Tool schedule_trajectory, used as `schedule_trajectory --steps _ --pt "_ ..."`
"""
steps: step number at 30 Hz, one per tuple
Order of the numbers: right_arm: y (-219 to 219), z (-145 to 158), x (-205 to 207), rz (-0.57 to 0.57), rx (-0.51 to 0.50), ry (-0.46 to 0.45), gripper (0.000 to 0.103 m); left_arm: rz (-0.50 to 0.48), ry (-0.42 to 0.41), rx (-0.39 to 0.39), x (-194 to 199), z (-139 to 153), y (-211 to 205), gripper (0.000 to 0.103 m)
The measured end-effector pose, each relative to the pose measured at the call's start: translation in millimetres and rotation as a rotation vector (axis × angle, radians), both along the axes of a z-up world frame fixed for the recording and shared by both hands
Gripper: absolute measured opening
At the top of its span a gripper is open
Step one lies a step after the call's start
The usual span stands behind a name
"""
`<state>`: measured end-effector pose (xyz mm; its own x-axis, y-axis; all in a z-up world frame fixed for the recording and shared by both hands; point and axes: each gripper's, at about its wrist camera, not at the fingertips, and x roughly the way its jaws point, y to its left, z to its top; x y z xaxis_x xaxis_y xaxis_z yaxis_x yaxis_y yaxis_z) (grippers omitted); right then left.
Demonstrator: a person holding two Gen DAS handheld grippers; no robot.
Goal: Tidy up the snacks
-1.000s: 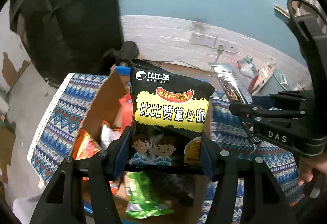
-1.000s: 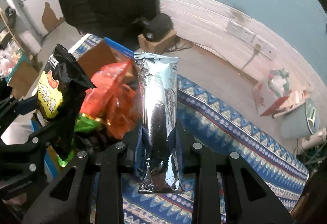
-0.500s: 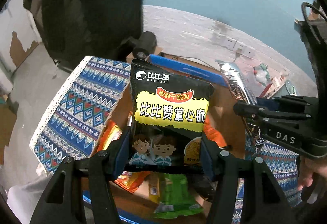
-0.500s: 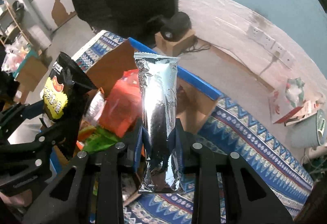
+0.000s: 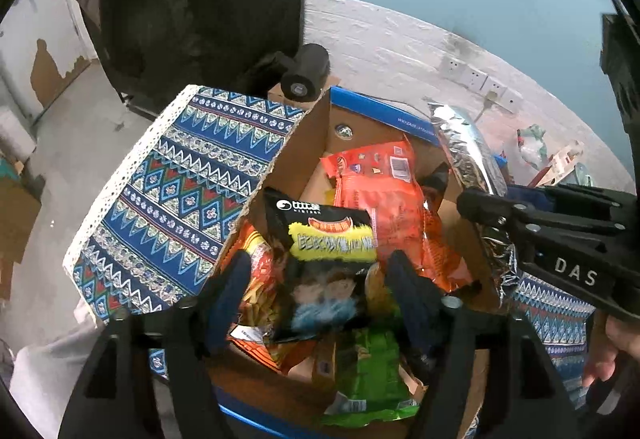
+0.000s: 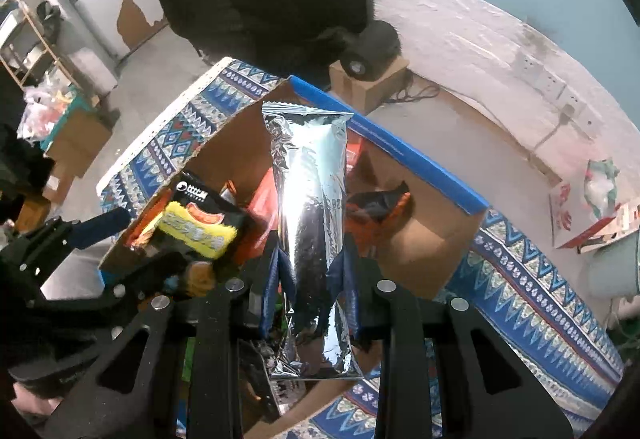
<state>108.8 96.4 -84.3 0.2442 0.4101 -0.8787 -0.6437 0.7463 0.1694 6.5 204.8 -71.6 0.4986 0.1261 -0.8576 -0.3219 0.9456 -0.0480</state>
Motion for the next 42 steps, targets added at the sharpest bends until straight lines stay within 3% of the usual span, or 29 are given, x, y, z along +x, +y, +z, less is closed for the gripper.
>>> schedule_trajectory --steps 12,15,18,22,27,42 --pt "4 1 1 0.004 0.046 0.029 0.028 0.001 0.008 0.032 -8 12 -1 0.080" --pt "-1 6 -2 -0.001 0.058 0.026 0.040 -0.002 0.002 0.032 -11 16 -2 0.081" --pt "-7 13 -4 -0.016 0.064 0.018 0.045 -0.013 -0.003 0.045 -14 22 -6 0.081" --pt "-20 28 -12 -0.036 0.069 -0.024 0.064 -0.030 -0.021 0.077 -20 33 -13 0.088" --pt "-38 48 -26 -0.052 0.075 -0.087 0.075 -0.050 -0.030 0.105 -27 44 -23 0.088" --pt "-98 71 -57 -0.098 0.072 -0.197 0.077 -0.085 -0.067 0.131 -41 70 -50 0.096"
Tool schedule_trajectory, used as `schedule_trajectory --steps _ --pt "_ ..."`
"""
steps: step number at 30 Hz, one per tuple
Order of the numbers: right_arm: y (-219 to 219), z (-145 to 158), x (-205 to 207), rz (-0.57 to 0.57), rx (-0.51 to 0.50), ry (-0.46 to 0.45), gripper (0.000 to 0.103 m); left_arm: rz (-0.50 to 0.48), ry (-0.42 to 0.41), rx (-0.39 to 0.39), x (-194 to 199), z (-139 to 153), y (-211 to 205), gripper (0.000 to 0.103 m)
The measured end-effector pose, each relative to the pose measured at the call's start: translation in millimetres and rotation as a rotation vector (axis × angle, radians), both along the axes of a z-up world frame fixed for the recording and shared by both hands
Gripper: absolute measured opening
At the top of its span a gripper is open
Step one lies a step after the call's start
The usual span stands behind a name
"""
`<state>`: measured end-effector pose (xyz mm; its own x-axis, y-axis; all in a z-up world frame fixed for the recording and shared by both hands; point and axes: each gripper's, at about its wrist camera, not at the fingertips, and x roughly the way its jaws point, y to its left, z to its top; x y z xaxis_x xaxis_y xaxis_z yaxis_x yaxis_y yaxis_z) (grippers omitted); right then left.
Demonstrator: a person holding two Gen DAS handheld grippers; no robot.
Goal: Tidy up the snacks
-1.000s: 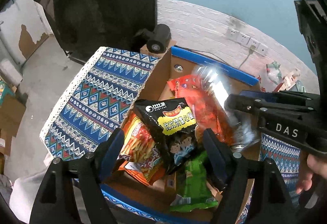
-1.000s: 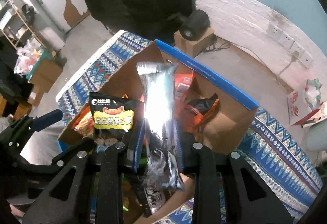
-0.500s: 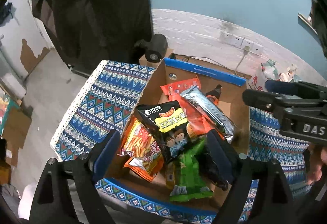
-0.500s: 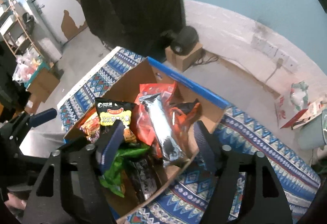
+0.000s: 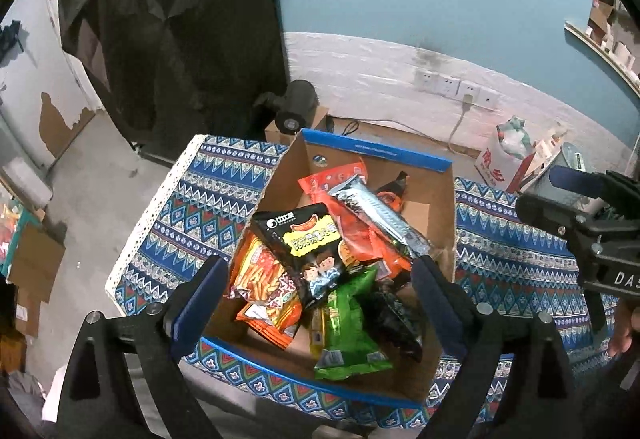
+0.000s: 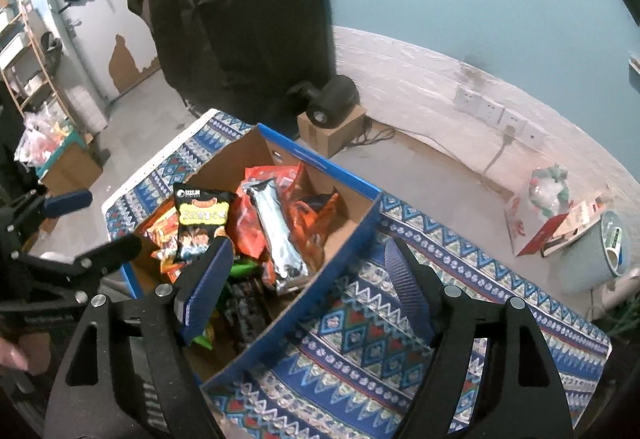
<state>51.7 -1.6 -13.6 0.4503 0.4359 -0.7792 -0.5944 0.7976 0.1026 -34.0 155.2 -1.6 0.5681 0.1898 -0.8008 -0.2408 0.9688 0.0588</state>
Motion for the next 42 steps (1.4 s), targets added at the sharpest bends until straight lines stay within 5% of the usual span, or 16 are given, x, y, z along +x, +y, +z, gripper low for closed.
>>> schedule_trajectory --steps 42 --pt "-7 -12 -5 0.034 -0.034 0.007 0.078 -0.002 0.026 -0.001 2 -5 -6 0.099"
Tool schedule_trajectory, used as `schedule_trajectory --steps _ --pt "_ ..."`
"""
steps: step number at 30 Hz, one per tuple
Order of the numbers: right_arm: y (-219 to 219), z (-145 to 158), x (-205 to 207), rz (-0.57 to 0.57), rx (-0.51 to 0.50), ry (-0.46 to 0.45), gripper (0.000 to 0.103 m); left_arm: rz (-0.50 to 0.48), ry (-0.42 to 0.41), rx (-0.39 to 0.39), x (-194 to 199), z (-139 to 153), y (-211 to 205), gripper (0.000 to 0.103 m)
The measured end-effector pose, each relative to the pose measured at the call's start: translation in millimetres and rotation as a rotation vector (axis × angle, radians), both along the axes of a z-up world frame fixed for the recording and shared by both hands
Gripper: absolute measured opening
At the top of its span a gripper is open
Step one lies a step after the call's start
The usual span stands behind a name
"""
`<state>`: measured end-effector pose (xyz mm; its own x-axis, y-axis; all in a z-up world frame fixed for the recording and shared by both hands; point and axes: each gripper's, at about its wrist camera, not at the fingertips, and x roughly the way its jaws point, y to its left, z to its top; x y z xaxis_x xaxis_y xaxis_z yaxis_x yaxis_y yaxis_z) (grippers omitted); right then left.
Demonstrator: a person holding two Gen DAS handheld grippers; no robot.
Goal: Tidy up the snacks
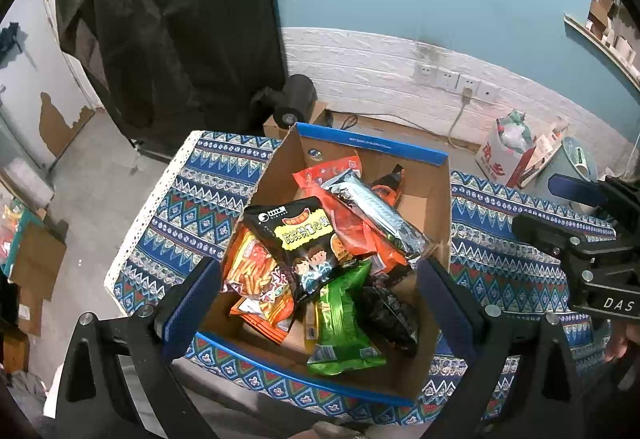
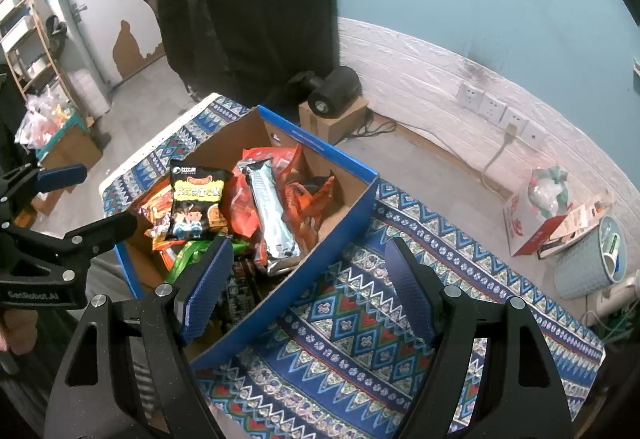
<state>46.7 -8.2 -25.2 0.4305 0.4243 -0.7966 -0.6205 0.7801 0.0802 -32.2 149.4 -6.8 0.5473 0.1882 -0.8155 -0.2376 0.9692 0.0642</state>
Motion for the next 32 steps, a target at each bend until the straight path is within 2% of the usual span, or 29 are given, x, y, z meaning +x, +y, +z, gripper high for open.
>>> schedule_trajectory --steps 6,32 --pt "-0.1 0.3 -0.5 0.006 0.000 0.004 0.077 -0.005 0.009 0.015 1.0 -2.1 -2.7 0.099" --pt "0.2 0.8 -1.9 0.005 -0.001 0.004 0.078 0.006 -0.002 -0.010 -1.6 -0.1 0.5 0.102"
